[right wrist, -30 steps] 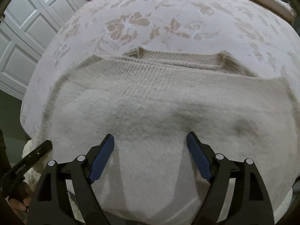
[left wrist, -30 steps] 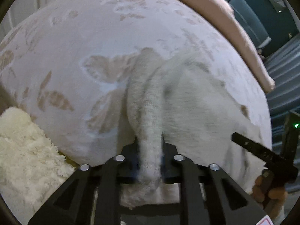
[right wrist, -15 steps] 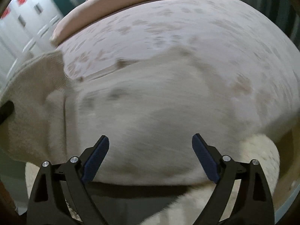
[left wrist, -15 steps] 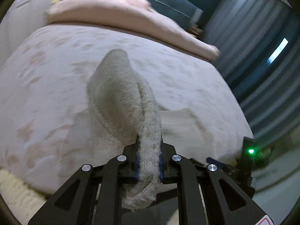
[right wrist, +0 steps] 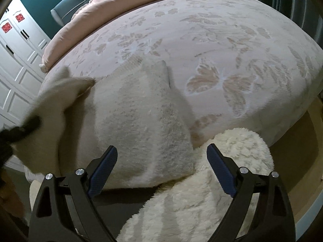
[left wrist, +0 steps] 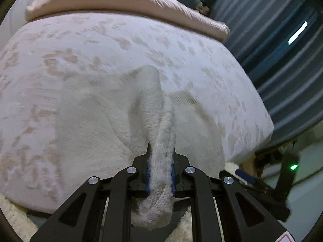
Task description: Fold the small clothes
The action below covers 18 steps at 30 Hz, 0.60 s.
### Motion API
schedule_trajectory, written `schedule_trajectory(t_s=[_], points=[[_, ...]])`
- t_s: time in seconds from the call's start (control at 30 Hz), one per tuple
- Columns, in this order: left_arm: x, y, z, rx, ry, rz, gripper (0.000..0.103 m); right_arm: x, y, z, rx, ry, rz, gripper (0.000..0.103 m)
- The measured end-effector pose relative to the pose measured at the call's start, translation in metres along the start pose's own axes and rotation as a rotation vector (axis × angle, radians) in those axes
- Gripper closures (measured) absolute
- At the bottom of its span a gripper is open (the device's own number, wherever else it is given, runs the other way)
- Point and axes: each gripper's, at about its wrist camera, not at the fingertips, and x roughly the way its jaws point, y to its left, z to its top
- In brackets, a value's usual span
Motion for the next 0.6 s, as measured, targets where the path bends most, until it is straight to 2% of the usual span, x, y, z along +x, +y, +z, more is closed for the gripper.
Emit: schedule_trajectory(t_s=[0.07,0.2,0.3,0.37,0.47,0.6], points=[[-0.026,0.016,0.004,-0.028,-0.049,0.042,0.092,0.003,0.001,-0.002,-0.005,0.006,0.002,0.015],[-0.085,0.066,0.005,-0.117,-0.165,0.198,0.092,0.010,0.015,0.000,-0.027,0.016,0.038,0.015],[-0.104,0.104,-0.007,-0.217,-0.170,0.262,0.092,0.015,0.043,0.007,-0.072,0.026,0.089,0.017],[-0.106,0.128,-0.019,-0.305,-0.158,0.267,0.092,0.018,0.072,0.015,-0.130,0.030,0.145,0.017],[-0.101,0.149,-0.033,-0.386,-0.149,0.271,0.092,0.027,0.120,0.020,-0.242,0.046,0.177,0.017],[-0.096,0.187,-0.053,-0.498,-0.136,0.271,0.092,0.040,0.165,0.019,-0.320,0.096,0.217,0.019]])
